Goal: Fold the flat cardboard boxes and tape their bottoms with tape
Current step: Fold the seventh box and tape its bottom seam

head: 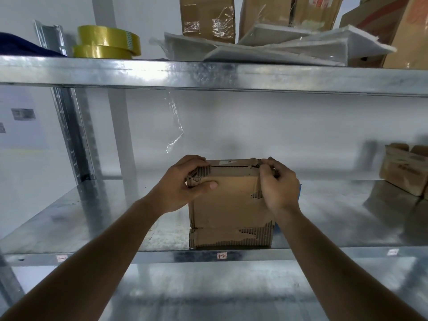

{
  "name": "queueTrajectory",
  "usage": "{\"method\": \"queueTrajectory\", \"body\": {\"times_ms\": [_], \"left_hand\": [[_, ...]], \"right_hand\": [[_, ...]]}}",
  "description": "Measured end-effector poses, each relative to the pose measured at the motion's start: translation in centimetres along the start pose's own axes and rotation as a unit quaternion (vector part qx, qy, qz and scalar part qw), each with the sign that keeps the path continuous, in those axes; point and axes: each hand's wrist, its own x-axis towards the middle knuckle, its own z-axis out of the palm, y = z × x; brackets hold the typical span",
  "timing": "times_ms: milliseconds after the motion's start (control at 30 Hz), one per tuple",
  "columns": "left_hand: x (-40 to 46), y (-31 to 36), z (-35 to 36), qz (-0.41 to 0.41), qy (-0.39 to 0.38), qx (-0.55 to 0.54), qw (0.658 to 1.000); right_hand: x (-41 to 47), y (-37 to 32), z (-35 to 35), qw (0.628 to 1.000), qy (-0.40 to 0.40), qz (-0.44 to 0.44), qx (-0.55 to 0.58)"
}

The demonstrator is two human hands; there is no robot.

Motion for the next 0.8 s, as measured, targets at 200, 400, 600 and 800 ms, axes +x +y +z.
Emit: {"method": "queueTrajectory", "body": {"times_ms": [200,400,600,800], "left_hand": [[0.2,-0.5,-0.1,0.022,-0.021,0.002,1.000],[0.8,1.0,0.4,0.048,-0.024,-0.005,0.999],[0.9,5.6,3.2,0.070,-0.012,-0.013,0.997],[0.8,11.5,8.5,0.070,-0.011,-0.004,0.997]], "right_hand": [[-1.2,-0.7,-0.2,0.999,0.031,0.007,0.003],[-2.1,-1.1,-2.0,0.997,0.071,0.007,0.024],[-2.2,-0.9,-6.9,0.995,0.092,-0.001,0.049],[-1.5,0.6,-14.4,0.994,0.100,-0.006,0.052]]}}
